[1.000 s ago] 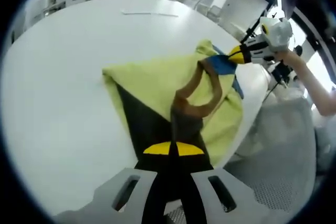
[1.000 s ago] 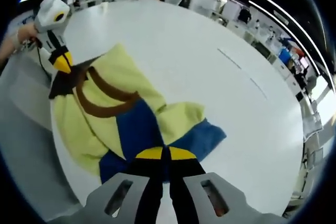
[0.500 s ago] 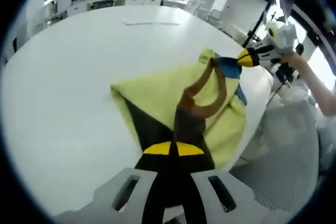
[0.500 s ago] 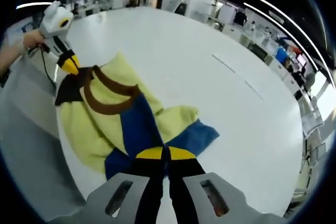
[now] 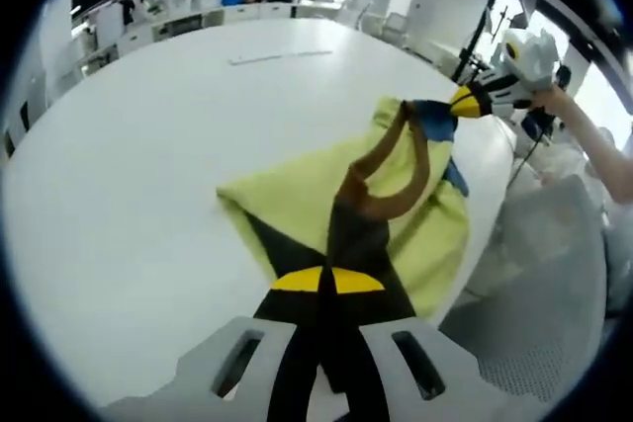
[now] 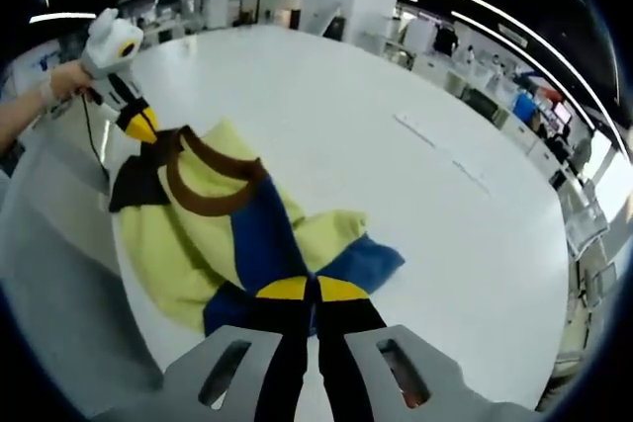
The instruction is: Fold the garment on the visible template until the final outline fits inside the template.
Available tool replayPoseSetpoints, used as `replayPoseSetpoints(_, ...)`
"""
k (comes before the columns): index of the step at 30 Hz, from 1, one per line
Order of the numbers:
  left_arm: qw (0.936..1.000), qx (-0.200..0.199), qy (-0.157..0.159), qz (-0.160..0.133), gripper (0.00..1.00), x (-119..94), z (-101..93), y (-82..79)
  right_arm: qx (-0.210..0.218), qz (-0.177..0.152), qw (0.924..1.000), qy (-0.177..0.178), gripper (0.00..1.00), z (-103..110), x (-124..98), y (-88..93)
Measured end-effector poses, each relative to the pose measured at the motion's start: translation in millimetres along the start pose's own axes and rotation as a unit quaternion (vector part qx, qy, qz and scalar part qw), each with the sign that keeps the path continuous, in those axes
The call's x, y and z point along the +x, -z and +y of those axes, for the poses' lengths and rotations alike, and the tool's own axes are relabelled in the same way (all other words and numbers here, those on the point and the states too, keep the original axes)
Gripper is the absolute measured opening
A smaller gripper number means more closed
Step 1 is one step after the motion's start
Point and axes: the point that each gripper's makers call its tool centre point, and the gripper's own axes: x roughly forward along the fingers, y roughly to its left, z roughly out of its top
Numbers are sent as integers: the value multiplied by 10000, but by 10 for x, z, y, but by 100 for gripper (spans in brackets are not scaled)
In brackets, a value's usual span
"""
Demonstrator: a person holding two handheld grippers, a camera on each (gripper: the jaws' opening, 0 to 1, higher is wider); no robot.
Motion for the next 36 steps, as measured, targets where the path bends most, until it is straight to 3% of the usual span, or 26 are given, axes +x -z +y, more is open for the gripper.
replayPoseSetpoints(8, 9996, 191, -210, 24, 0, -59, 72, -63, -6, -31, 10000, 39, 1, -8, -49, -26)
replayPoseSetpoints(36, 9927, 1012, -621, -233, 0, -427, 376, -866, -576, -443, 9964, 448, 1, -335, -360, -668)
